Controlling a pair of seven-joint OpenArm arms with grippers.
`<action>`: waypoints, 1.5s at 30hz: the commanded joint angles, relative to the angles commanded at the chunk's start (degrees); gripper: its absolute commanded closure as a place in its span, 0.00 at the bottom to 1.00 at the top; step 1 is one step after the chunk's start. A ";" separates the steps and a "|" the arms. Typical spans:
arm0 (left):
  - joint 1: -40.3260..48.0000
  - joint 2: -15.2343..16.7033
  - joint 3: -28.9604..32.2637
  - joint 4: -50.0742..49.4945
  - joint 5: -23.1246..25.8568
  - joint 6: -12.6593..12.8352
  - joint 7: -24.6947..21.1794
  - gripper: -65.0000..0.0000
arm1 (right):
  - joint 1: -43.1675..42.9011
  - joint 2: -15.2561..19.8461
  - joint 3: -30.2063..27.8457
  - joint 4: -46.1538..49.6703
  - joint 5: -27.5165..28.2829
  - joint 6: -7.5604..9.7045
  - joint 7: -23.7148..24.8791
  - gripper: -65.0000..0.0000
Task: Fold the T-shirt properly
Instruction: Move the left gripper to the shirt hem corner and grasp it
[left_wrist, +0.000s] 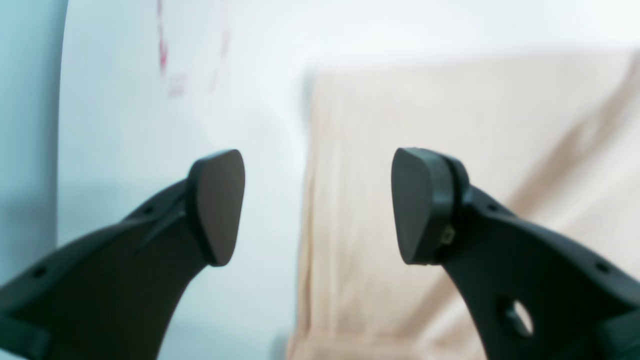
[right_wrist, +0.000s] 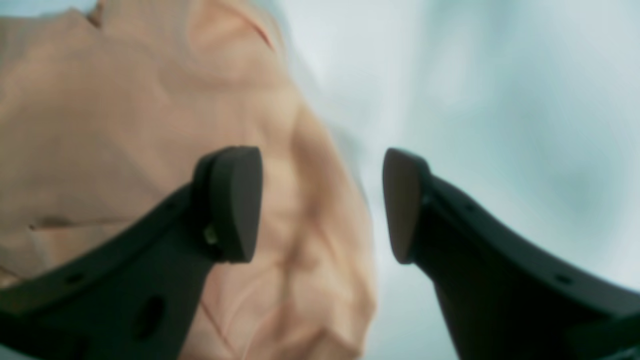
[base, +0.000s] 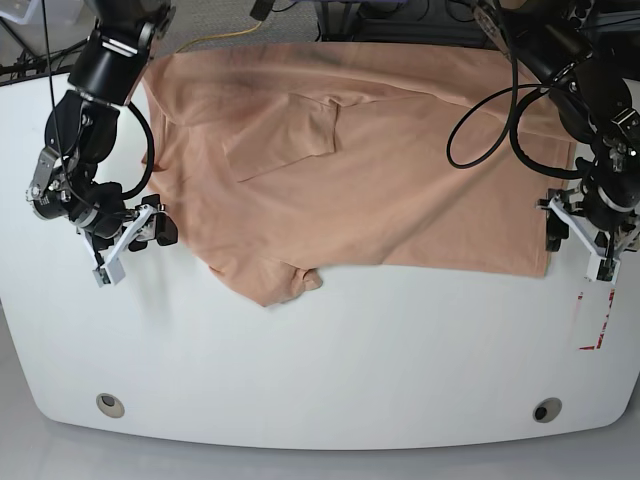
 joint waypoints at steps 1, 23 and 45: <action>-0.09 0.00 0.09 -1.49 0.00 1.93 -1.41 0.34 | 1.49 0.62 -1.49 -2.11 0.00 -0.18 1.32 0.44; -7.30 -6.86 4.04 -33.67 -0.09 6.15 -21.89 0.34 | 13.71 0.70 -19.08 -26.37 0.26 2.73 15.91 0.43; -14.24 -6.86 8.18 -51.96 5.98 6.15 -31.82 0.34 | 12.40 -2.90 -20.57 -31.21 -0.09 2.37 21.54 0.51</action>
